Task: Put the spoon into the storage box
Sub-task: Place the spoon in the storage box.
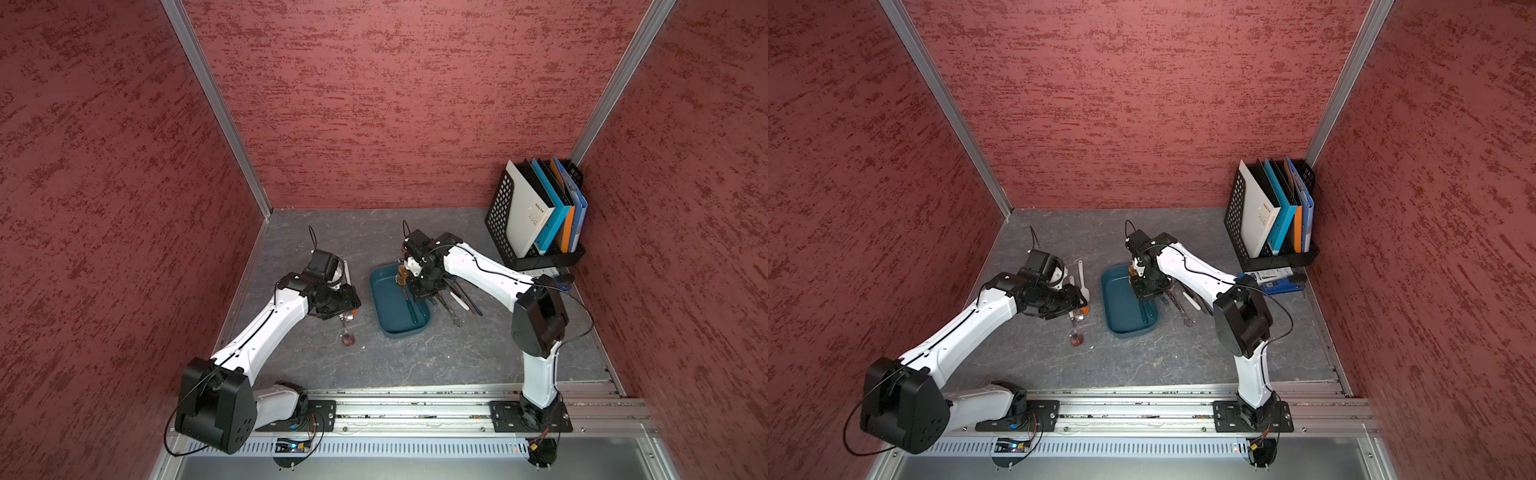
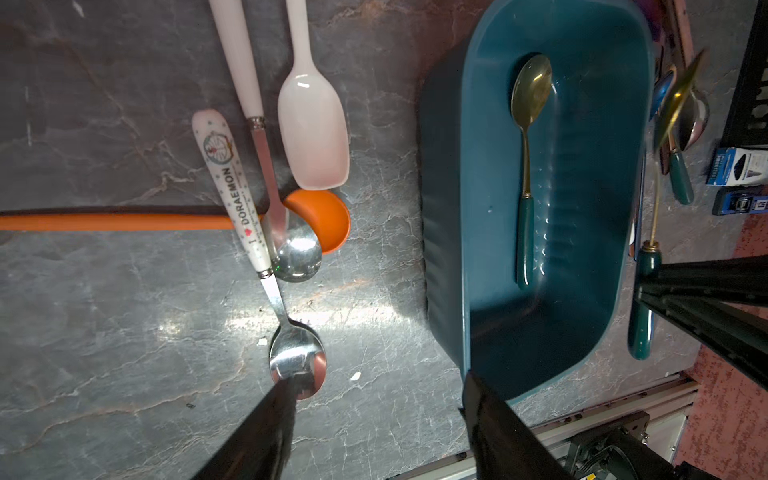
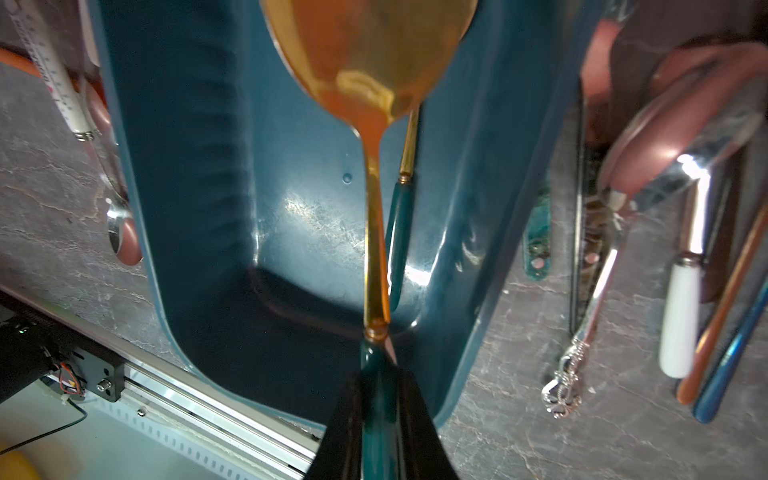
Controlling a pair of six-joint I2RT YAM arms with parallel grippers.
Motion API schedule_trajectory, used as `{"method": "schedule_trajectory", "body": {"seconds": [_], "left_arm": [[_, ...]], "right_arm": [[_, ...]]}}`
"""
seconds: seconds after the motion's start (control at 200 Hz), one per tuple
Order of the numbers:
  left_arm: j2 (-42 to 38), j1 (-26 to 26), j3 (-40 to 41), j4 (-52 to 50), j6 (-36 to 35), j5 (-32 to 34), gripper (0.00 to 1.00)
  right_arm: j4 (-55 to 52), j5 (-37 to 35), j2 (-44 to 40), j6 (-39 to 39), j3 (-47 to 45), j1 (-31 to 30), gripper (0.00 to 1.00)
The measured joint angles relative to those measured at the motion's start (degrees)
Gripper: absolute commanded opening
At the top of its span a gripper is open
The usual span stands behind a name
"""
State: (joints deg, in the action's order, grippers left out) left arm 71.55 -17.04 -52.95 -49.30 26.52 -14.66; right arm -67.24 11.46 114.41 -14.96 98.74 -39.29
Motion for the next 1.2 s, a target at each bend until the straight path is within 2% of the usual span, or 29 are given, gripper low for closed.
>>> {"method": "schedule_trajectory", "body": {"seconds": [0.556, 0.671, 0.726, 0.897, 1.197], "left_arm": [[-1.9, 0.0, 3.7, 0.3, 1.2, -0.1, 0.68], [-1.9, 0.0, 3.8, 0.3, 1.3, -0.2, 0.68], [-2.0, 0.0, 3.8, 0.3, 1.3, -0.3, 0.69], [-1.9, 0.0, 3.8, 0.3, 1.3, -0.3, 0.69], [-0.9, 0.0, 2.3, -0.5, 0.9, -0.2, 0.7]], "right_arm": [[-3.5, -0.4, 10.7, 2.1, 7.8, 0.1, 0.07], [-4.3, -1.1, 11.8, 2.3, 7.8, 0.1, 0.11], [-4.4, -1.4, 12.2, 2.3, 7.8, 0.1, 0.19], [-4.4, -2.2, 12.4, 2.5, 7.8, 0.1, 0.3], [-3.7, -3.7, 10.6, 3.0, 6.2, 0.2, 0.35]]}}
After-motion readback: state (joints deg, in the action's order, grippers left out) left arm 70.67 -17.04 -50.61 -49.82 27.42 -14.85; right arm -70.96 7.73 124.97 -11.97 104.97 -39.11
